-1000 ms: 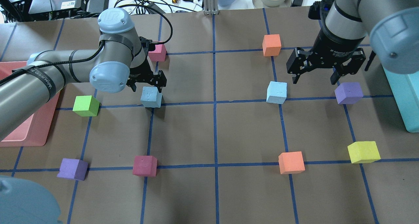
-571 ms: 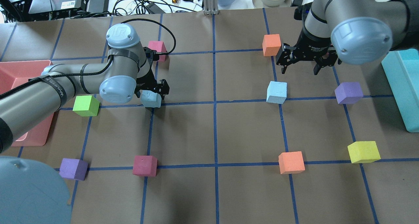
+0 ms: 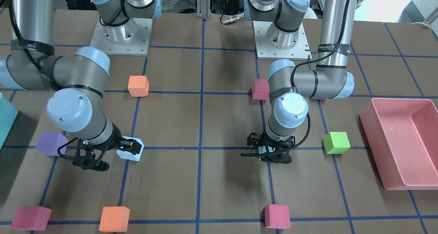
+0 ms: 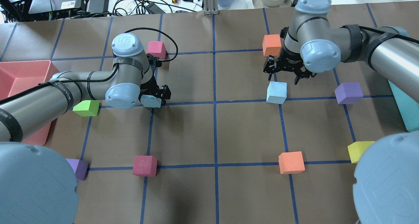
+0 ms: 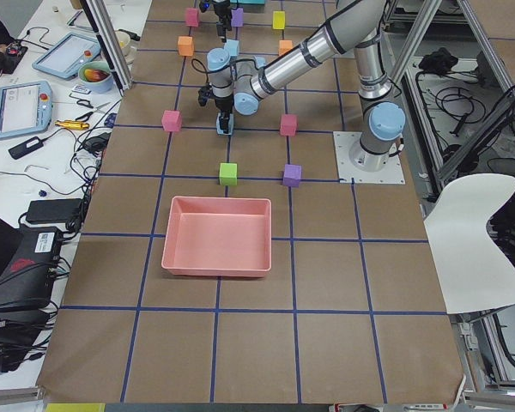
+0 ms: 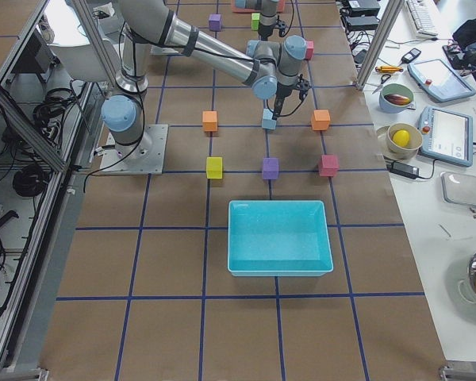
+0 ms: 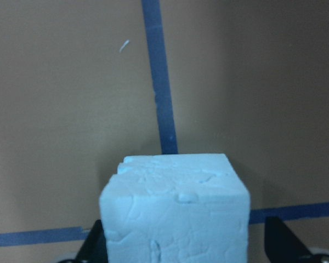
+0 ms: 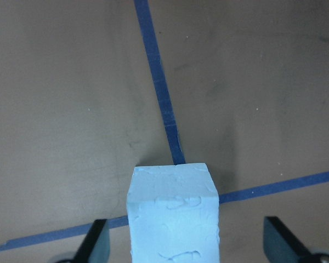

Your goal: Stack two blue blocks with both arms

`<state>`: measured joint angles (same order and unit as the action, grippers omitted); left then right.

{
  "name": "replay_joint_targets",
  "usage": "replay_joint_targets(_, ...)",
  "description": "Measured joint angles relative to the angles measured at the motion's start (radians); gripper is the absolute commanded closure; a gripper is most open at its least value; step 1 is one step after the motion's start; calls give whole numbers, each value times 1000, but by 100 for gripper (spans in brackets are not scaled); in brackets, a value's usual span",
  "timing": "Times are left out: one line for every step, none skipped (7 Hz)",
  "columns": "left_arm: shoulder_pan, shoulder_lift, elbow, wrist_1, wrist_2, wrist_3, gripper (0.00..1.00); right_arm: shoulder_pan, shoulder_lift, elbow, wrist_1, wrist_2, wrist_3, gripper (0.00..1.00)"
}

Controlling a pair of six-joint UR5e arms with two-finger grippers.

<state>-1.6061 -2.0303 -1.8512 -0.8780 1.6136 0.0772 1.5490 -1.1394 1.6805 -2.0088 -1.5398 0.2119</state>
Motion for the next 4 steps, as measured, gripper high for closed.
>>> replay_joint_targets(0, 0, -1, 0, 0, -2, 0, 0, 23, 1, -2, 4, 7, 0)
replay_joint_targets(0, -1, -2, 1, -1, -4, 5, 0, 42, 2, -1, 5, 8, 0)
replay_joint_targets(-1, -1, -3, 2, -2, -8, 41, 0, 56, 8, -1, 5, 8, 44)
replay_joint_targets(0, -1, -1, 4, -2, -9, 74, 0, 61, 18, -12, 5, 3, 97)
